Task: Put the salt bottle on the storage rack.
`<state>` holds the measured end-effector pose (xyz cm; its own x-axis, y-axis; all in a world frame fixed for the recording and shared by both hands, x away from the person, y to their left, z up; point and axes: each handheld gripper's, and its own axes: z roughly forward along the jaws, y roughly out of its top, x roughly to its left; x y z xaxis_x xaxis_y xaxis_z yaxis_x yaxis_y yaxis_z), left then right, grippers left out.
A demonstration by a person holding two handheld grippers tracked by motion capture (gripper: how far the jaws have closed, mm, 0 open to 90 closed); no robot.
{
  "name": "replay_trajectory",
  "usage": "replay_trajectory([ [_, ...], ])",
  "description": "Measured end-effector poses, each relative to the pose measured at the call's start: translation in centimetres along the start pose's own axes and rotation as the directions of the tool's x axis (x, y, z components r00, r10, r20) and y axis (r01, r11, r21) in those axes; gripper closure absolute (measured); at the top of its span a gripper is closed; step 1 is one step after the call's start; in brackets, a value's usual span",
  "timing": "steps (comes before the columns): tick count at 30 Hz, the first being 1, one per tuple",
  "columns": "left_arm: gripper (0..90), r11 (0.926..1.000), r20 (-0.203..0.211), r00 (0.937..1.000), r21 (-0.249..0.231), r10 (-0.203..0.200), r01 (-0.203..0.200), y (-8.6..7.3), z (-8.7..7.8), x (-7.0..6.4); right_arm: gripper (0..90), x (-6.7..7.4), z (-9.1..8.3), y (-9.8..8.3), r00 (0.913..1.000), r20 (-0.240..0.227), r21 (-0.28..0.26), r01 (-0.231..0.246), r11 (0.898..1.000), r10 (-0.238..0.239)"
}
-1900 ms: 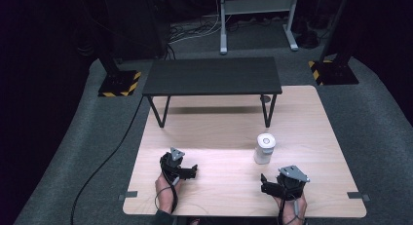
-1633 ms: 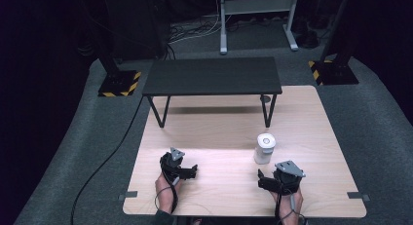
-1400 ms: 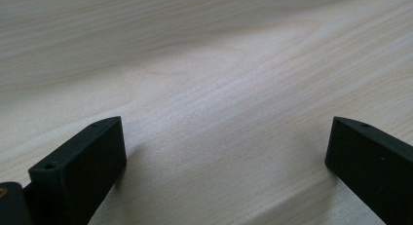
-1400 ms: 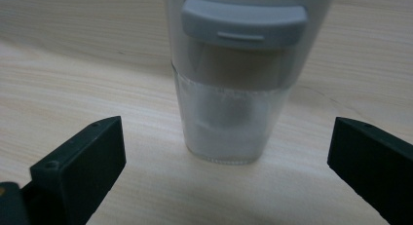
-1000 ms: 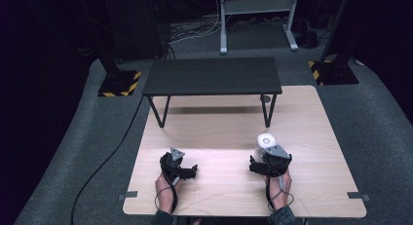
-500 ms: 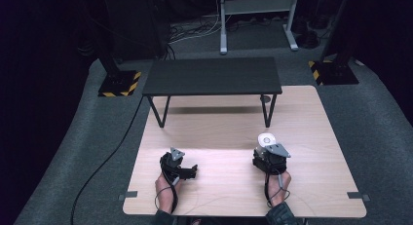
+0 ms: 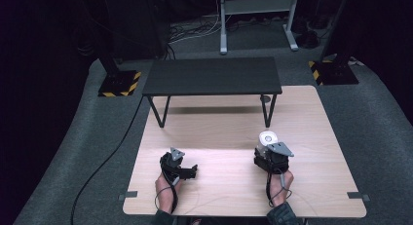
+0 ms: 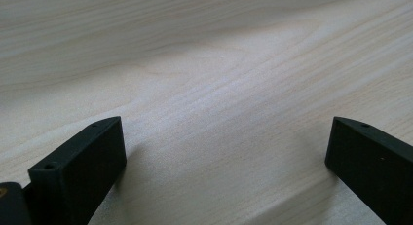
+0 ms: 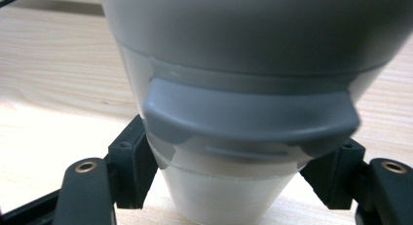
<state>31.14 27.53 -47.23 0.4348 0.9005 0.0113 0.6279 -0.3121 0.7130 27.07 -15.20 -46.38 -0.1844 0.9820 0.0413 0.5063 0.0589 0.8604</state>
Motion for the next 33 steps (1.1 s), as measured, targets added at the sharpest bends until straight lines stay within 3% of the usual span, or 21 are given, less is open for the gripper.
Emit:
replay_trajectory([
  [33, 0.7, 1.0, 0.001, 1.0, 0.0, 0.001, -0.001, 0.0, 0.0, 0.0, 29.0, -0.1, -1.5, 4.0, 0.9984, -0.02, -0.05, 0.051, 0.997, -0.052],
])
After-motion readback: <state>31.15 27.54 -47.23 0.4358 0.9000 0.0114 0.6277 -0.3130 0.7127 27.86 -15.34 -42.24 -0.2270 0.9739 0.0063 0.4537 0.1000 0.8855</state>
